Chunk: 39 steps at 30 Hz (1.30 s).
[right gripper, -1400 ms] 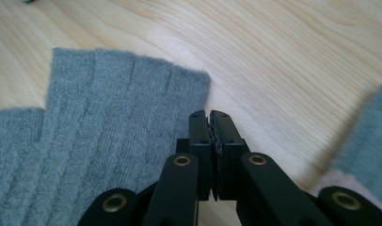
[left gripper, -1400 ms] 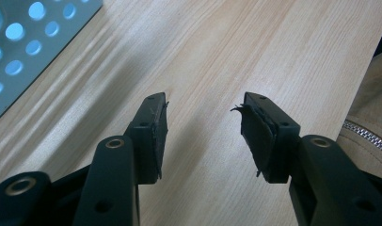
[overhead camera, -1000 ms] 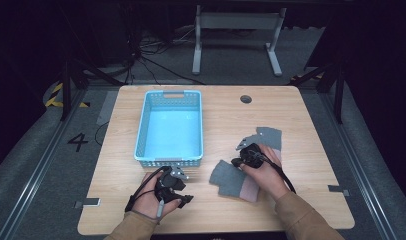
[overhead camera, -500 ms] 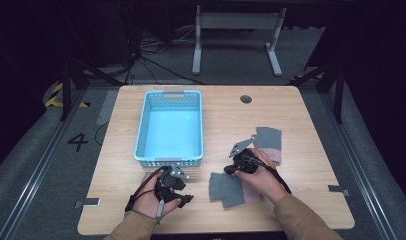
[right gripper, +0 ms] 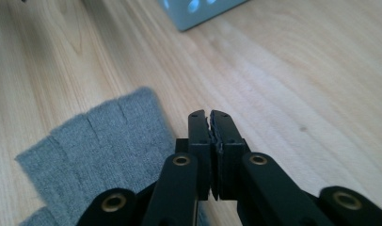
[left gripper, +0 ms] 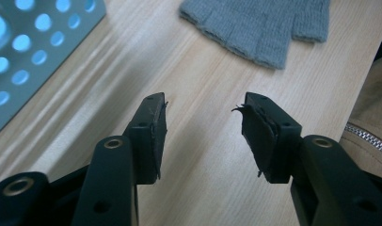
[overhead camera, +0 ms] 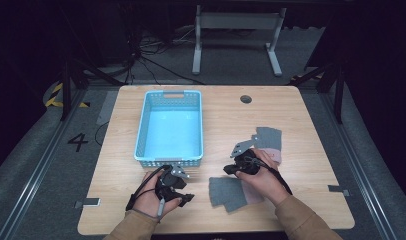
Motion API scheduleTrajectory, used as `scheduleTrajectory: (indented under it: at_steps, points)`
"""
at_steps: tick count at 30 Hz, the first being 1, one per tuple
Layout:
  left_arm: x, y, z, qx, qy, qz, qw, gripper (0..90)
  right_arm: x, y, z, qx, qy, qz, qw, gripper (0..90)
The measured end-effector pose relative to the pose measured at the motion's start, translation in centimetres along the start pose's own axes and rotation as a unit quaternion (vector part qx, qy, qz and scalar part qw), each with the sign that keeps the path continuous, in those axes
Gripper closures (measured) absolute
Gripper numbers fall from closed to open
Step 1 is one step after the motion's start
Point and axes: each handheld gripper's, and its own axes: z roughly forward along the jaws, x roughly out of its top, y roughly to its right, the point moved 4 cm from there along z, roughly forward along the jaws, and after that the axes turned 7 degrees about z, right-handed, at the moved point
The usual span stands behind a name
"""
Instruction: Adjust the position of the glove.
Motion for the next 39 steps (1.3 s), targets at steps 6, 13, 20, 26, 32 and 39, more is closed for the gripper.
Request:
scheduleTrajectory:
  at_steps: [6, 13, 20, 26, 32, 39]
  points:
    - [0.0, -1.0, -0.6, 0.005, 0.010, -0.016, 0.9998, 50.3, 0.1, 1.1, -2.5, -0.016, 0.041, 0.022, 0.9988, 90.0]
    - [0.1, -1.4, -0.8, 0.007, 0.017, -0.022, 0.9996, 50.4, -0.9, 3.8, -4.5, -0.063, 0.052, 0.067, 0.9944, 90.0]
    - [-0.3, -1.5, -0.7, 0.007, 0.012, -0.025, 0.9996, 50.5, -2.6, 6.4, -3.6, -0.098, 0.023, 0.095, 0.9904, 90.0]
    - [-0.3, -1.4, -0.7, 0.007, 0.012, -0.026, 0.9996, 50.5, -3.5, 7.2, -3.1, -0.112, 0.000, 0.105, 0.9882, 90.0]
    - [0.0, -1.4, -0.5, 0.005, 0.011, -0.021, 0.9997, 50.5, -4.3, 7.6, -3.7, -0.120, -0.004, 0.110, 0.9867, 90.0]
    - [0.8, -1.5, -0.2, 0.000, 0.012, -0.013, 0.9998, 50.5, -5.4, 8.2, -4.7, -0.128, -0.005, 0.124, 0.9839, 90.0]
